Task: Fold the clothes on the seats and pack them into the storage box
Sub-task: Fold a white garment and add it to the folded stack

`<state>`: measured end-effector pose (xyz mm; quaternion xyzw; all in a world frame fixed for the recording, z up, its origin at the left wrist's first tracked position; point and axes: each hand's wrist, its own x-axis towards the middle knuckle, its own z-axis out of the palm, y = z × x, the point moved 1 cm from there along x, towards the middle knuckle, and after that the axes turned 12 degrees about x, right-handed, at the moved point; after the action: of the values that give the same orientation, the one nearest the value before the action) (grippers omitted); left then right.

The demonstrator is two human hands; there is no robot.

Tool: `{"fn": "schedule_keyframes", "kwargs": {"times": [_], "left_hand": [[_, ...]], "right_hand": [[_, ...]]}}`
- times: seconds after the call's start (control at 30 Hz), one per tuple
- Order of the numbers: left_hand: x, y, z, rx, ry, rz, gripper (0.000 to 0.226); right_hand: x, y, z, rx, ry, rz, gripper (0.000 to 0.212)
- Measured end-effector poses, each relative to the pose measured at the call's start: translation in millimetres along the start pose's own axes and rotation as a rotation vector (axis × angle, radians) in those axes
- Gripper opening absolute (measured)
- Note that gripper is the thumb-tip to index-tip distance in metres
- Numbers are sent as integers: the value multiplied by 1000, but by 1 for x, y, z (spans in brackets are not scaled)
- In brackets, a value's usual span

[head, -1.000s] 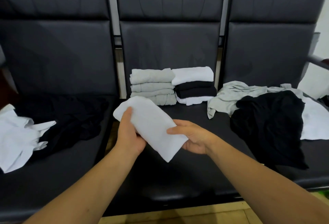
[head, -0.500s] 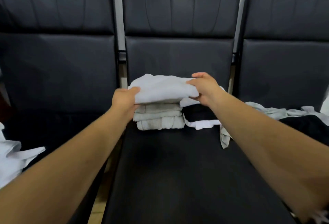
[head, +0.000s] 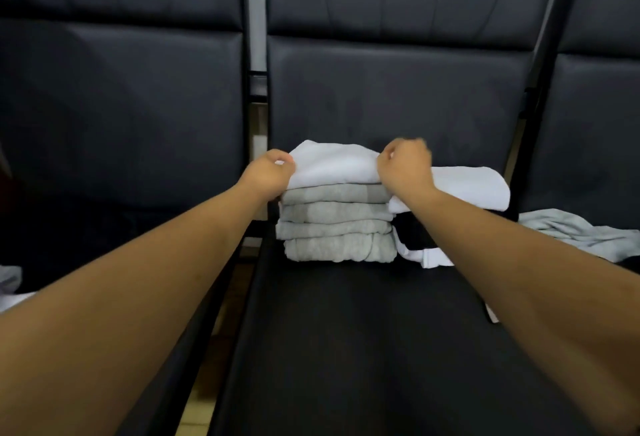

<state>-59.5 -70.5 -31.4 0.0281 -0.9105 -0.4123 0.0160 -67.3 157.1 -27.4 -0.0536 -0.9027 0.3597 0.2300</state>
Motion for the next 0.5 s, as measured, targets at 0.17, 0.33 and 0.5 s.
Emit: {"fn": "schedule_keyframes", "kwargs": {"times": [0.17,0.33,0.5], "left_hand": [[-46,-48,-56,93,-17,-13,23],[-103,-127,-124,240,6,-99,19],[-144,-206,-179,550,139,-201,10]], "right_hand": [[-50,-72,-6,140,63,-363,17],[-125,-130,58,272,-335,-335,9],[-201,-163,131,135,-719,-260,30]]}}
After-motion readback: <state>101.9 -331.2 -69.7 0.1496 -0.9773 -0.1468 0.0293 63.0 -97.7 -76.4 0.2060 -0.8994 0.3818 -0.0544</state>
